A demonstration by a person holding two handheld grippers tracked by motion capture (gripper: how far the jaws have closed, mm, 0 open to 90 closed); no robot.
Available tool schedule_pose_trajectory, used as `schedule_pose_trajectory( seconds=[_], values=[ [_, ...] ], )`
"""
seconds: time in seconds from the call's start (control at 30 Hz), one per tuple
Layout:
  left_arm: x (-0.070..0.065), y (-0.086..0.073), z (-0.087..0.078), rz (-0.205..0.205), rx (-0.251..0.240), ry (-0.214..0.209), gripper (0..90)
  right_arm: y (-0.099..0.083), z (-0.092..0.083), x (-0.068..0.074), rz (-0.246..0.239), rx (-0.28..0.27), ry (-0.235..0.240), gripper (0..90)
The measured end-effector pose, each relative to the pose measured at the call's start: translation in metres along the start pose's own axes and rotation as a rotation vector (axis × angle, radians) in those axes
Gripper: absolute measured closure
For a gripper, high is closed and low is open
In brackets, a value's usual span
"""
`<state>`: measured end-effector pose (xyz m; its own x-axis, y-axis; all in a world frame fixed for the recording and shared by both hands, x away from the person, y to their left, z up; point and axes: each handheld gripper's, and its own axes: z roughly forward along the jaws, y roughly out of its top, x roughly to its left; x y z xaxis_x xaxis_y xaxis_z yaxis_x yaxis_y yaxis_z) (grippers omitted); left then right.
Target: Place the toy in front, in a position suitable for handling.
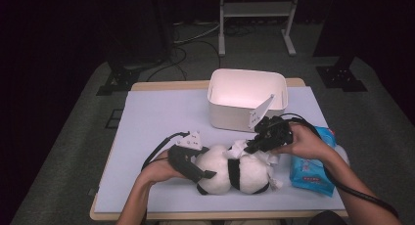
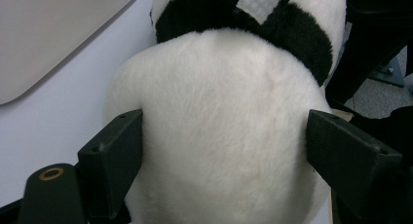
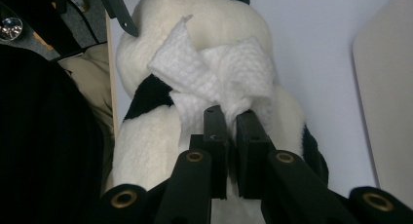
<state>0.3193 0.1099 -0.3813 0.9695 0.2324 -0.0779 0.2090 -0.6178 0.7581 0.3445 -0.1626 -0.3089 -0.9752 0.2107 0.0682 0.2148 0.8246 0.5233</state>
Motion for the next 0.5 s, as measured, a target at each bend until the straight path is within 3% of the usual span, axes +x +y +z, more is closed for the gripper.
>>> schedule_pose_trajectory(
  seconds=[0.5],
  values=[
    [0.001,0.002,0.001,-0.015,-0.018,0.002,15.4,-0.028,-0.011,-0.004,0.054,-0.018,-0.011,84.5]
  ],
)
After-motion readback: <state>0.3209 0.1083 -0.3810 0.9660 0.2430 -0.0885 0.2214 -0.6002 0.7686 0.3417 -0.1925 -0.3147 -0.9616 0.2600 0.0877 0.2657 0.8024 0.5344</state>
